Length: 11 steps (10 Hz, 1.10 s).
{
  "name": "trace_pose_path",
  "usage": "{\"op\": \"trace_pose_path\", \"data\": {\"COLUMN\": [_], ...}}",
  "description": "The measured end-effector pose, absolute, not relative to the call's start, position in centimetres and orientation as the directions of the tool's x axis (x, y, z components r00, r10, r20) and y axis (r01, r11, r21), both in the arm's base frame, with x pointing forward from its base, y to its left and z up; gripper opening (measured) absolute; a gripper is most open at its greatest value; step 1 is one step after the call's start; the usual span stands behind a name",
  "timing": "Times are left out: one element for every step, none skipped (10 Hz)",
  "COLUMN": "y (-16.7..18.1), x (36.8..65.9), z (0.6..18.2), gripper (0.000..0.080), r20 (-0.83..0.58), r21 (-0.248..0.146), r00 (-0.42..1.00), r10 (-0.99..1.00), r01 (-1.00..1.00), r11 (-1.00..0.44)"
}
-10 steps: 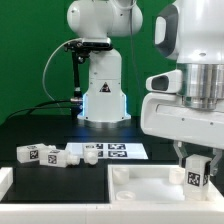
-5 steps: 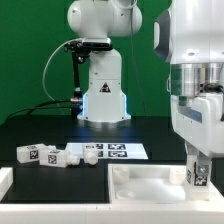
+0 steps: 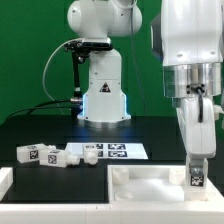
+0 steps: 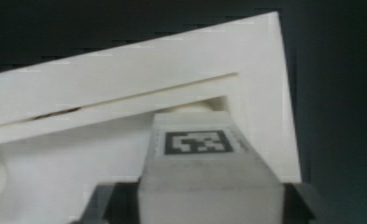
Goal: Assemble one leg
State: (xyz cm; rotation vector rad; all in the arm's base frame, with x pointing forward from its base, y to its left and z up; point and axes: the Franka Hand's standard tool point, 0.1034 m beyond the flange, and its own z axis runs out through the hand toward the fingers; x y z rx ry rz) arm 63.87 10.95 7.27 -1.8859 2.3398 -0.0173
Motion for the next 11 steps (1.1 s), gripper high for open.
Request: {"op": "trace_pose_path", "data": {"y": [10.93, 10.87, 10.73, 10.84, 11.05, 10.91, 10.84, 10.82, 10.85, 11.18, 11.36], "x": [63.87, 63.97, 64.23, 64.25, 64.17, 64.17, 64.18, 64.17, 64.16, 64.19, 64.20], "z": [7.21, 7.27, 7.47, 7.51, 7.39, 7.35, 7.34, 7.32, 7.29, 7.27, 7.24], "gripper": [0.0285, 0.0445, 0.0572, 0.0572, 0.0633, 0.0645, 0.0645, 0.0649, 0.0649, 0.0649, 0.0649], "r20": [-0.096, -0.084, -0.069, -0.050, -0.035, -0.029, -0.016, -0.005, 0.002, 0.045, 0.052], "r21": [-0.097, -0.109, -0.126, -0.138, -0.143, -0.143, -0.143, -0.142, -0.142, -0.129, -0.129], "r00": [-0.189, -0.065, 0.096, 0.250, 0.365, 0.397, 0.457, 0.518, 0.560, 0.773, 0.830], "r10": [-0.977, -0.994, -0.993, -0.967, -0.930, -0.918, -0.889, -0.855, -0.829, -0.632, -0.555], "r01": [-0.975, -0.991, -0.988, -0.961, -0.923, -0.910, -0.882, -0.847, -0.820, -0.623, -0.546], "r11": [0.199, 0.074, -0.087, -0.241, -0.357, -0.389, -0.450, -0.513, -0.554, -0.771, -0.828]}}
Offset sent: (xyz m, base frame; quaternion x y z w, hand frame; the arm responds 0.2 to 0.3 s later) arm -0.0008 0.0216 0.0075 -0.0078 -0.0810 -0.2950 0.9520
